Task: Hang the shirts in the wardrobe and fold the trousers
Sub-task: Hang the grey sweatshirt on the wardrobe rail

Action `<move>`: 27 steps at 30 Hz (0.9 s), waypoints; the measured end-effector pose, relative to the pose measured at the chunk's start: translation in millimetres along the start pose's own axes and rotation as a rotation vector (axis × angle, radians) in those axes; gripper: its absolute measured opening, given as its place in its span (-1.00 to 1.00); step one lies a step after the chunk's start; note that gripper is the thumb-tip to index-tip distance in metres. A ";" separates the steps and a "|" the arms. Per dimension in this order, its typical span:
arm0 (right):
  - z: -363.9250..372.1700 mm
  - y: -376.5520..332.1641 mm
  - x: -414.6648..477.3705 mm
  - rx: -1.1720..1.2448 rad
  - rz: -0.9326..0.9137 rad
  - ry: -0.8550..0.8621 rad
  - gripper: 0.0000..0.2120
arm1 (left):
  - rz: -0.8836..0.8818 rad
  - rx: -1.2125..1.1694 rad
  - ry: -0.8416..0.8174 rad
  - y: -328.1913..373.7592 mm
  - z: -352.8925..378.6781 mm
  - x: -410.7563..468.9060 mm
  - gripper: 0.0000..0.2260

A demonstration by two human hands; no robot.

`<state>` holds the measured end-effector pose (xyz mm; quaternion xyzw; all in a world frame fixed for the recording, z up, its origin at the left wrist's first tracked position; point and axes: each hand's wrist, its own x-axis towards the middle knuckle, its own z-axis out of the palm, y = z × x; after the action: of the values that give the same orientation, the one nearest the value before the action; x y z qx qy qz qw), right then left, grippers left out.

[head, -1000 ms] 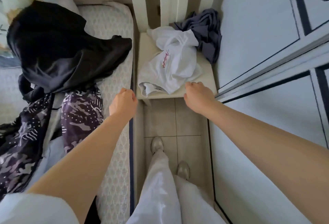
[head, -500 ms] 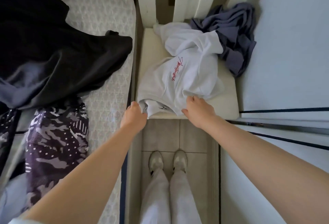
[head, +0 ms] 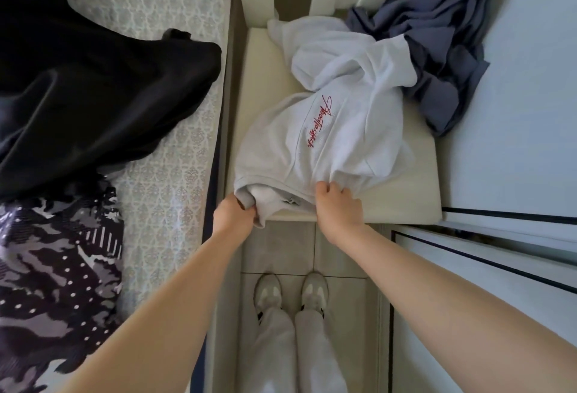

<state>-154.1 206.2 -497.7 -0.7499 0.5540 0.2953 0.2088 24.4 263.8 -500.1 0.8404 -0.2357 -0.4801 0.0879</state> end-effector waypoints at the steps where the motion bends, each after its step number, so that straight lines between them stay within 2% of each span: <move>1: -2.2 3.1 -0.1 0.009 -0.001 -0.008 -0.46 | 0.008 0.005 -0.015 -1.0 -2.0 -2.0 -0.83; 4: -15.7 17.3 -4.5 0.064 -0.024 0.019 -0.58 | 0.066 -0.035 -0.037 -0.2 -13.1 -14.3 -0.93; 8: -57.1 35.0 -22.5 0.228 -0.019 0.119 -0.75 | 0.127 -0.079 0.051 17.4 -40.1 -35.6 -0.80; 11: -100.0 48.0 -42.5 0.278 -0.057 0.213 -0.83 | 0.136 -0.160 0.092 45.0 -65.2 -55.8 -0.85; 16: -185.3 68.5 -77.7 0.334 -0.090 0.352 -0.78 | 0.277 -0.304 0.135 109.1 -114.1 -101.4 -0.81; 19: -236.7 79.6 -99.0 0.371 -0.109 0.438 -0.82 | 0.380 -0.348 0.122 150.4 -143.0 -132.9 -0.81; 23: -302.7 95.4 -129.9 0.439 -0.079 0.595 -0.83 | 0.483 -0.317 0.120 199.5 -184.6 -175.2 -0.79; 27: -361.0 104.8 -170.0 0.557 -0.040 0.741 -0.85 | 0.618 -0.178 0.187 237.6 -228.6 -217.1 -0.81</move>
<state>-213.8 64.0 -115.1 -0.7308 0.6348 -0.1568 0.1958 51.3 142.7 -125.4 0.7584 -0.4276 -0.3703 0.3239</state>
